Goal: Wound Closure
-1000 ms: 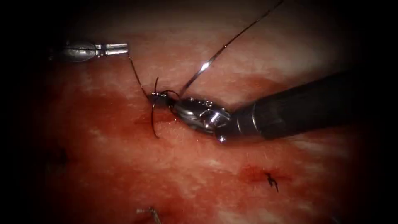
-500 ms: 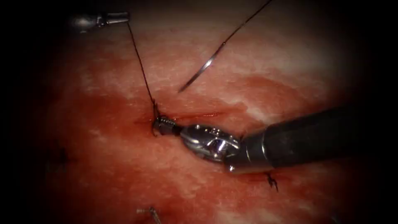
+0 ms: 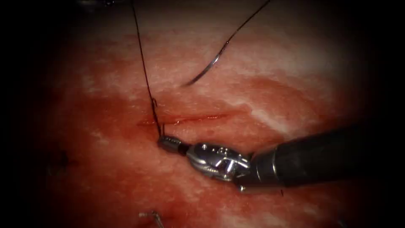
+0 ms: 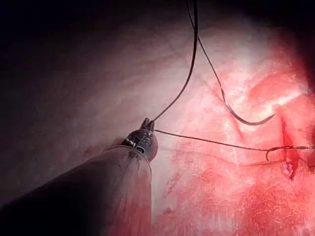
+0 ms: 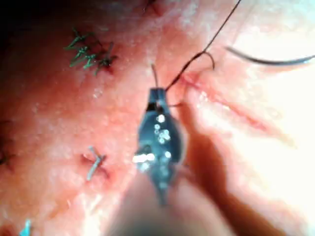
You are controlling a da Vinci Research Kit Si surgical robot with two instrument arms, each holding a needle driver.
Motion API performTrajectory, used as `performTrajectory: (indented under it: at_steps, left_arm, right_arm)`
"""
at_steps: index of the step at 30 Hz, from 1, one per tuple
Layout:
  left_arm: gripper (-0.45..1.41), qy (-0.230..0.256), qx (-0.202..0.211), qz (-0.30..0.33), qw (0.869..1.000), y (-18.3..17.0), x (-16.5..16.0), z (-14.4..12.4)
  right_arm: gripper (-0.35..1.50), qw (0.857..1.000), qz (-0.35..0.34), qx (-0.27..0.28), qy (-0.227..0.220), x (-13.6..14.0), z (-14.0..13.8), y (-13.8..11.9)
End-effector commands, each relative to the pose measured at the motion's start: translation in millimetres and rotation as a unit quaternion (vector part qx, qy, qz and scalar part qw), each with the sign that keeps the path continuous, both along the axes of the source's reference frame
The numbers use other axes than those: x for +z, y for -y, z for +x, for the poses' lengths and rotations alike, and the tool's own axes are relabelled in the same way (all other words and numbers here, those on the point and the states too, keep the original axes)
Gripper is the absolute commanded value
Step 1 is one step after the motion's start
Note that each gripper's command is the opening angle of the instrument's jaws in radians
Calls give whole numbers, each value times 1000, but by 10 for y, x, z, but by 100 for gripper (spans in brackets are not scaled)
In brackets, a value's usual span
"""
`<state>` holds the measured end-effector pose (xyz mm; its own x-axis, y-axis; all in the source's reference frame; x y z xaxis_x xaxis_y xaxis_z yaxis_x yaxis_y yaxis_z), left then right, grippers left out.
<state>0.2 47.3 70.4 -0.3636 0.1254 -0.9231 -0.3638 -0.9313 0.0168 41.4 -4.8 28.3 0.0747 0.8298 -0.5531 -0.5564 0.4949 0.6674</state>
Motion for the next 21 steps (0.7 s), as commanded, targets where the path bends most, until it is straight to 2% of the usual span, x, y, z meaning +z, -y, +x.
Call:
performTrajectory:
  at_steps: [1,13,21]
  left_arm:
    - [-45,0,-3,1,1000,3,10,-5]
    - [-45,-4,-9,5,1000,-3,18,-2]
    - [-45,-11,-14,5,1000,-15,28,1]
  right_arm:
    - [-35,1000,1,-3,-1,-1,0,13]
    - [-35,1000,-10,-10,-6,-32,-18,68]
    - [-35,1000,-16,-13,-1,-27,-15,84]
